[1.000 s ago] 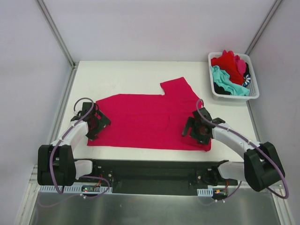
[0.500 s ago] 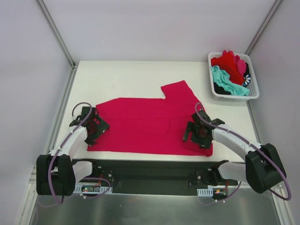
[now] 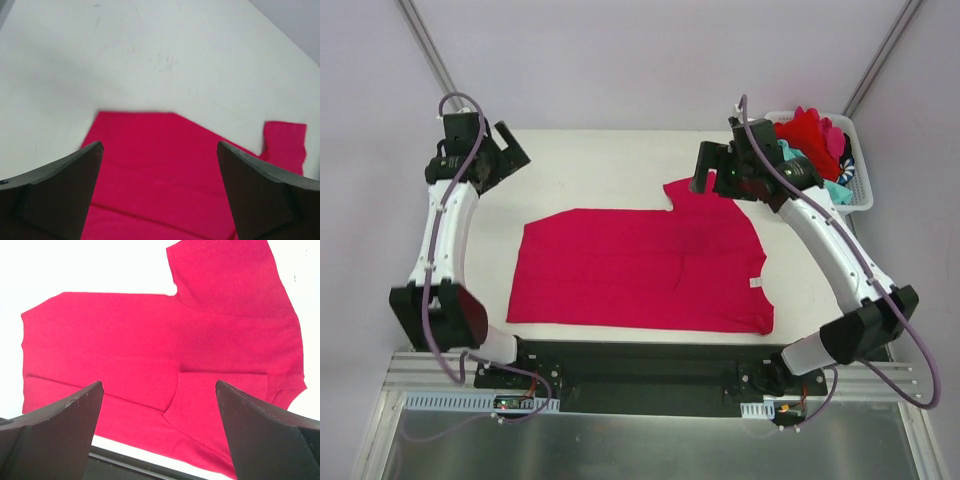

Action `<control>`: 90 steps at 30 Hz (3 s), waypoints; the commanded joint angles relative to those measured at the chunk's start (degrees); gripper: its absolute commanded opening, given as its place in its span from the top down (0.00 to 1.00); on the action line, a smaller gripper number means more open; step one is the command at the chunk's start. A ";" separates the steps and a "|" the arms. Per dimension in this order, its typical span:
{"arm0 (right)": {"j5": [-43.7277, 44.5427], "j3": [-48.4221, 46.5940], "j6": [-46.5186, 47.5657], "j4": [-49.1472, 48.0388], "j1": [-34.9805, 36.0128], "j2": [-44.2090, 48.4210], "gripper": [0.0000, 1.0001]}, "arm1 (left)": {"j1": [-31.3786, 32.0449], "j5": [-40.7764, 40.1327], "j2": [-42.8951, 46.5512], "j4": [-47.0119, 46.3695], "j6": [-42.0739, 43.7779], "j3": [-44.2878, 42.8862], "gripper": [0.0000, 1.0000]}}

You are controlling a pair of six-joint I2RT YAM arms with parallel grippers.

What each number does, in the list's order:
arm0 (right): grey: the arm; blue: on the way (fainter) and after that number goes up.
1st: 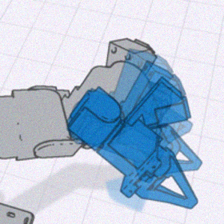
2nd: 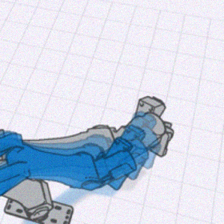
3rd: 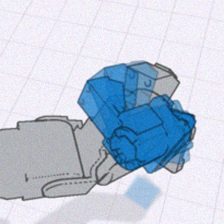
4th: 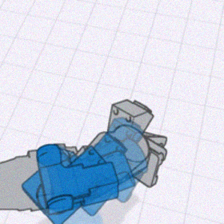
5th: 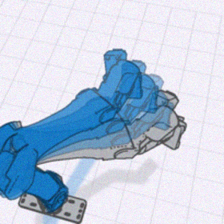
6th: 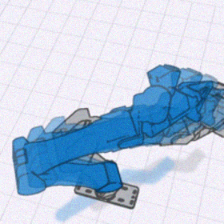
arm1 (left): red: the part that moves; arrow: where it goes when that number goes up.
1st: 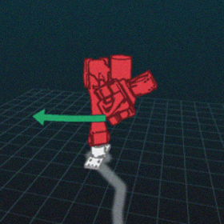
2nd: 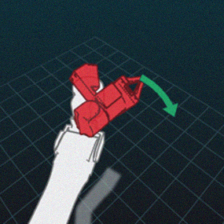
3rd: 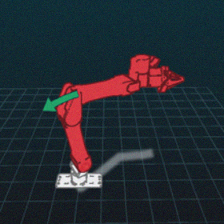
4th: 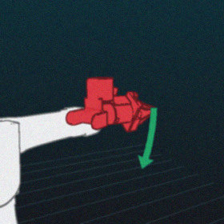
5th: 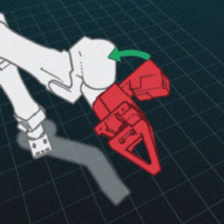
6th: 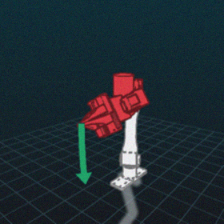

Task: Fold and stack the t-shirts

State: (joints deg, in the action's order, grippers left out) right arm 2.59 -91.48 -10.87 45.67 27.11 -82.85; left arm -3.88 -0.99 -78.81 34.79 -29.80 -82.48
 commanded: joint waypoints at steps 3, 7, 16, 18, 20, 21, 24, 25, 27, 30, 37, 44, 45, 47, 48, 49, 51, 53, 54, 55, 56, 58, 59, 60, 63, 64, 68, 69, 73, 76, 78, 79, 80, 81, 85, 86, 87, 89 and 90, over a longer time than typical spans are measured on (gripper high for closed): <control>-3.63 -0.98 2.44 -5.75 -3.90 -10.13 0.01 | -9.82 17.59 -20.67 1.87 11.95 -5.94 0.12; -5.49 -4.74 4.62 -7.96 -7.85 -17.94 0.01 | -11.33 23.49 -28.06 0.81 14.24 -8.49 0.20; -5.04 -21.08 8.86 -8.67 -14.18 -39.22 0.03 | -10.97 23.06 -31.23 -3.06 14.77 -4.72 0.20; -6.80 -23.38 8.33 -8.32 -14.81 -41.68 0.04 | -11.06 20.78 -31.50 -3.06 15.30 -4.19 0.20; -8.21 -24.36 7.45 -8.49 -15.16 -42.66 0.04 | -10.97 19.81 -31.94 -3.14 15.74 -2.96 0.19; -9.17 -23.84 7.27 -9.19 -15.07 -42.49 0.04 | -10.89 19.89 -32.02 -3.75 16.00 -2.43 0.20; -10.06 -20.06 6.83 -11.30 -14.98 -40.12 0.04 | -10.89 21.20 -33.16 -4.29 15.57 -1.02 0.21; -10.15 -19.09 6.74 -11.65 -14.90 -38.98 0.04 | -10.62 21.73 -33.86 -4.37 15.30 -0.93 0.21; -10.59 -17.07 6.74 -11.83 -14.98 -37.92 0.04 | -9.83 22.18 -34.22 -4.46 15.04 -0.41 0.22; -11.81 -14.52 6.22 -12.27 -14.81 -35.90 0.04 | -8.52 21.56 -34.31 -4.90 14.77 0.56 0.24; -11.56 -11.97 6.92 -12.80 -11.91 -32.64 0.04 | -8.34 21.74 -36.07 -6.57 12.84 1.27 0.25; -11.82 -11.00 6.13 -12.71 -10.33 -31.24 0.04 | -8.42 23.58 -37.21 -8.77 11.61 1.35 0.47; -11.99 -10.82 5.95 -12.80 -9.63 -31.06 0.04 | -8.34 24.10 -37.12 -9.29 11.52 1.35 0.58; -12.08 -10.03 5.51 -13.15 -8.66 -30.53 0.04 | -8.34 24.37 -36.51 -10.26 11.61 1.88 0.72; -12.17 -9.86 5.43 -13.32 -7.61 -30.44 0.04 | -8.42 24.98 -35.29 -11.48 11.78 2.75 0.84; -12.26 -9.51 5.16 -13.67 -7.08 -30.44 0.04 | -8.16 25.16 -34.49 -12.10 12.65 3.20 0.94; -12.34 -9.24 4.20 -14.03 -5.50 -30.53 0.04 | -7.81 24.64 -31.69 -13.59 13.62 4.95 1.00; -12.78 -8.45 3.23 -15.17 -4.27 -30.88 0.04 | -6.68 23.24 -29.22 -14.57 15.29 6.44 1.00; -12.79 -8.19 2.97 -15.43 -3.91 -31.14 0.04 | -6.06 21.93 -26.52 -15.01 15.82 8.45 1.00; -12.87 -8.01 2.88 -15.87 -3.56 -31.32 0.04 | -5.27 19.56 -25.18 -16.05 17.31 9.52 1.00; -13.05 -7.57 2.61 -15.88 -3.12 -31.67 0.04 | -3.35 17.71 -23.86 -16.33 18.19 10.57 1.00; -13.31 -7.22 2.17 -16.14 -2.77 -31.85 0.04 | -0.70 12.37 -20.00 -16.94 20.65 13.82 1.00; -13.57 -7.04 2.17 -16.14 -2.59 -31.85 0.04 | 0.44 10.51 -18.77 -17.03 21.10 15.05 1.00; -13.58 -6.61 2.09 -16.05 -2.51 -31.85 0.03 | 2.37 8.92 -16.40 -17.29 21.10 17.50 1.00; -13.66 -5.73 2.09 -16.23 -2.42 -31.67 0.03 | 3.44 6.54 -12.53 -18.26 19.35 22.77 0.94; -13.84 -5.64 2.08 -16.23 -2.33 -31.67 0.02 | 3.44 6.36 -11.47 -18.70 18.39 24.19 0.89; -13.93 -5.11 2.00 -16.14 -2.24 -31.76 0.02 | 3.53 7.24 -8.12 -20.11 18.29 28.86 0.37; -14.01 -5.02 2.00 -16.14 -2.24 -31.85 0.02 | 3.53 7.76 -7.34 -20.19 18.55 29.21 0.27; -14.28 -5.28 1.82 -16.14 -2.06 -32.03 0.02 | 3.09 7.66 -6.62 -20.19 19.25 26.59 0.13; -14.19 -5.11 1.73 -16.05 -1.63 -32.20 0.02 | 2.03 12.22 -9.78 -20.11 20.57 21.15 0.14; -14.02 -4.50 1.47 -16.05 -1.54 -31.94 0.02 | 2.03 15.13 -13.37 -19.58 20.84 16.49 0.15; -13.84 -4.32 1.47 -15.96 -1.45 -31.85 0.02 | 2.03 17.58 -14.44 -19.06 19.71 15.17 0.15; -13.41 -4.06 1.47 -16.05 -1.36 -31.41 0.02 | 1.95 18.56 -15.40 -18.97 19.00 13.33 0.15; -13.14 -3.53 1.47 -16.05 -1.36 -31.24 0.02 | 2.03 18.83 -17.15 -18.79 17.86 12.79 0.15; -12.08 -2.83 1.47 -15.88 -1.36 -30.18 0.01 | 2.38 17.79 -19.46 -13.44 10.58 12.51 0.16; -11.82 -2.65 1.56 -15.79 -1.36 -30.00 0.01 | 2.47 16.48 -19.02 -11.69 8.99 14.78 0.16; -11.56 -2.56 1.73 -15.70 -1.27 -29.74 0.01 | 2.39 15.94 -18.06 -11.15 7.41 16.19 0.17; -11.55 -2.12 1.73 -15.79 -1.36 -29.91 0.01 | 2.39 14.54 -17.00 -11.05 4.06 20.57 0.18; -11.82 -2.12 1.65 -15.70 -1.36 -30.00 0.01 | 2.39 11.48 -16.30 -11.23 2.74 21.56 0.21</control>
State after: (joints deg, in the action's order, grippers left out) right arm -9.87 -93.82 -8.56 30.28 25.45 -116.71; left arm -1.54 14.92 -97.34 18.68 -19.29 -66.15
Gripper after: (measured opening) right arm 0.987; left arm 0.821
